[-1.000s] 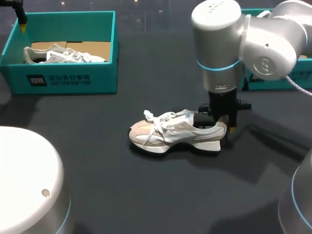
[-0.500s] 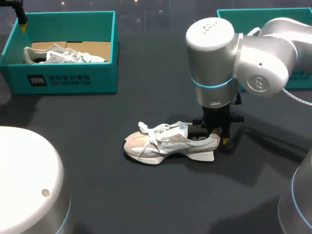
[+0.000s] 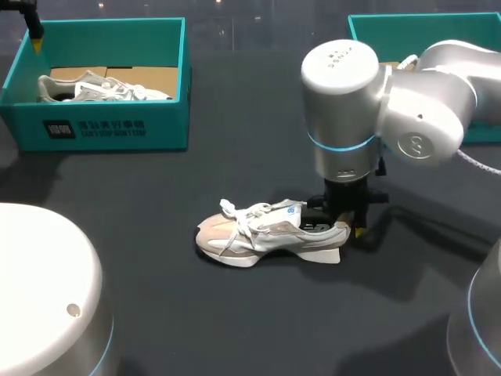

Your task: Take the shoe out of the shoebox, open the shoe tongue, remove and reinsert the insole, then place the shoe into the shoebox

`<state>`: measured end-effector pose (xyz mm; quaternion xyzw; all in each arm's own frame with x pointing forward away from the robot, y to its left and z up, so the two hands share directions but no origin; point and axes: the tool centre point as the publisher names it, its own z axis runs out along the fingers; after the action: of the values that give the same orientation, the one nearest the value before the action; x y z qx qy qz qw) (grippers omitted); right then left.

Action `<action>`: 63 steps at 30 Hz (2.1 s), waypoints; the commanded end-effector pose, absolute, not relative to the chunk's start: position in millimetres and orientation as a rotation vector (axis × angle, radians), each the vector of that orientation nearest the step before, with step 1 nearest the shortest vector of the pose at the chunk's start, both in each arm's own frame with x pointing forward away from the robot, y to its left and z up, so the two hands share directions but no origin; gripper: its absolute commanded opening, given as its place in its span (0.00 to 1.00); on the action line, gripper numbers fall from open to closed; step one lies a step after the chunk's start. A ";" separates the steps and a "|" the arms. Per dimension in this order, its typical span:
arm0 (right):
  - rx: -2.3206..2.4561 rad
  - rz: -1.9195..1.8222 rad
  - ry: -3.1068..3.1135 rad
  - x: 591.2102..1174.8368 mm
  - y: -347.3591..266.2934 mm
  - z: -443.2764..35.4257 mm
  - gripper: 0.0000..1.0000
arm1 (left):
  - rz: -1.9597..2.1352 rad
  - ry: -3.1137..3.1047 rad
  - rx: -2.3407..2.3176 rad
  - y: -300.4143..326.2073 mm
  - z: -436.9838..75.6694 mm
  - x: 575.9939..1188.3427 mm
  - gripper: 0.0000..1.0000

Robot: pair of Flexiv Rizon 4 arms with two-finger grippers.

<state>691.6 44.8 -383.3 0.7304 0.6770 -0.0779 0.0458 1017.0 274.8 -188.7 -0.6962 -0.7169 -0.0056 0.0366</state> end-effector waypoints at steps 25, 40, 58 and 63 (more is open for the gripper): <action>1.914 0.486 2.456 698.3 -8.5 -282.7 1.00 | -0.022 -2.201 -2.139 275.2 -188.4 1015.5 1.00; 1.035 0.877 2.886 687.3 -63.5 -292.0 1.00 | -0.022 -2.201 -2.139 275.2 -188.4 1015.5 1.00; 0.546 1.212 2.671 707.0 -75.8 -335.9 1.00 | -0.022 -2.201 -2.139 275.2 -188.4 1015.5 1.00; 0.532 1.202 2.692 708.2 -75.5 -337.9 1.00 | -0.022 -2.201 -2.139 275.2 -188.4 1015.5 1.00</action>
<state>715.6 -73.5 -334.2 0.1838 0.9413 0.2802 0.0416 1017.0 274.8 -188.7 -0.6962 -0.7169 -0.0055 0.0366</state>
